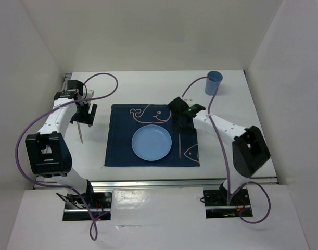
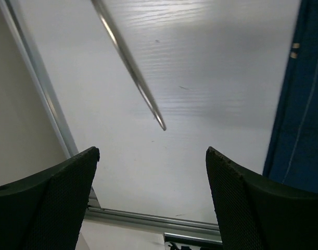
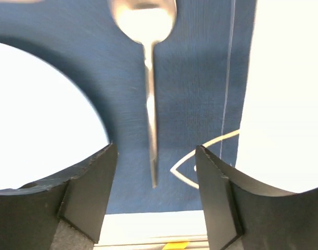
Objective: Set the dinner table for one person
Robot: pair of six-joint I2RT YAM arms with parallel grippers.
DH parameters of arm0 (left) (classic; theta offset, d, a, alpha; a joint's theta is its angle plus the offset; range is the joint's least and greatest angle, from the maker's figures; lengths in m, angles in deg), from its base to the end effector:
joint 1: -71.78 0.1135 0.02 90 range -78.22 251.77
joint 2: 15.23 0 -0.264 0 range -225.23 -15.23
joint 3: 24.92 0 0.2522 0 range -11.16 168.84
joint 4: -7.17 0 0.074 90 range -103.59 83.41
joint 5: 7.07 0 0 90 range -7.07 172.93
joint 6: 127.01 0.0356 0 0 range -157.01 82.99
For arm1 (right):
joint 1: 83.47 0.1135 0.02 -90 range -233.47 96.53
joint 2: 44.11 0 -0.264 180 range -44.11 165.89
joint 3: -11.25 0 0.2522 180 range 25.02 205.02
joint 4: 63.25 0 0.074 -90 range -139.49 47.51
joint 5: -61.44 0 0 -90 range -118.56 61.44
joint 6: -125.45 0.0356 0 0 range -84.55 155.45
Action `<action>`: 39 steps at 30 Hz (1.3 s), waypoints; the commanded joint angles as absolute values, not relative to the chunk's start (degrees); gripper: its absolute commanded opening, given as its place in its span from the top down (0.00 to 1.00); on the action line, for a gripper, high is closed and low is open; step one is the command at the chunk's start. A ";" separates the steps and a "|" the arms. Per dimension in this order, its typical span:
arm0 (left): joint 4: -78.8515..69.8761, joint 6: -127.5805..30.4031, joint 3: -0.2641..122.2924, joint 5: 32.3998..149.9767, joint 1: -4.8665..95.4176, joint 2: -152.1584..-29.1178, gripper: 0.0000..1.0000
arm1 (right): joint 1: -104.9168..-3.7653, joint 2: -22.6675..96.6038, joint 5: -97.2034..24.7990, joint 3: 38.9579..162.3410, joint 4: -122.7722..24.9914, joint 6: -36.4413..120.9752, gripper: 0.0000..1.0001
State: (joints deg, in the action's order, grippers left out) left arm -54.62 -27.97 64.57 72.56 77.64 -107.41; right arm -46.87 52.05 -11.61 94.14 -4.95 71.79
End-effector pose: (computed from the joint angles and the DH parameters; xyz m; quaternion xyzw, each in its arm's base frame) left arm 0.3266 0.0400 0.2671 0.0070 0.9715 0.1159 0.2067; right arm 0.2695 0.1872 0.2156 0.0214 0.9764 -0.0228 0.2138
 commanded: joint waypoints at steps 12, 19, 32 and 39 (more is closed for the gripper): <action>-55.37 -32.79 78.76 81.07 88.73 -126.67 0.13 | -54.02 38.86 -17.66 103.14 -6.24 68.59 0.23; -52.48 -31.38 76.21 84.60 90.76 -132.91 0.18 | -54.55 42.89 -16.61 110.43 -4.40 68.59 0.23; -50.62 -31.30 71.64 89.69 90.76 -136.16 0.68 | -54.55 41.94 -13.19 111.59 -4.31 66.92 0.23; -48.78 -30.77 68.03 93.12 90.76 -133.45 1.00 | -54.55 36.75 -12.65 105.79 -5.72 67.61 0.23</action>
State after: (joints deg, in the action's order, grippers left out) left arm -49.33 -30.92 71.96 85.52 91.46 -131.52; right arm -54.47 41.05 -14.23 107.30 -4.62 67.55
